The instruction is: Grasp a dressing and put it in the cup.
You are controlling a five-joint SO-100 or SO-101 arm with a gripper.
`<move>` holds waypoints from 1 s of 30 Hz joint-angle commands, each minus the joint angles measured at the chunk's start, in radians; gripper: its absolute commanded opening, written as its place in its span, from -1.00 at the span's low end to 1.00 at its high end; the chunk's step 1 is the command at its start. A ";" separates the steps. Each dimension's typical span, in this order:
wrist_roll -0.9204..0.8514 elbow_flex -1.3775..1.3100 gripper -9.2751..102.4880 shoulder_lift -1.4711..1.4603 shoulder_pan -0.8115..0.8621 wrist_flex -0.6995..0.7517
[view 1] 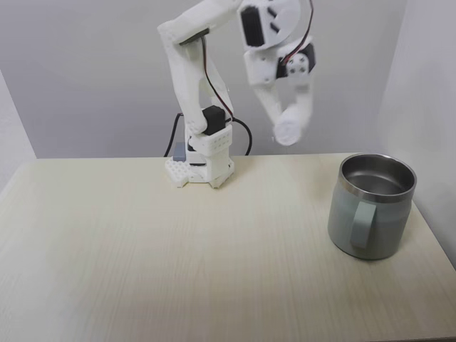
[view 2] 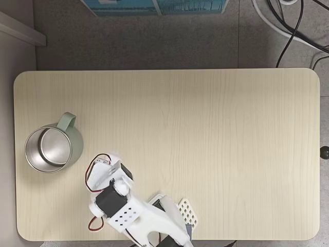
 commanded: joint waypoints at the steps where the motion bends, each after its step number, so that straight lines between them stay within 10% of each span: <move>1: 0.034 0.127 -0.84 0.066 -0.054 0.029; 30: 0.143 0.793 -0.71 0.796 -0.222 0.032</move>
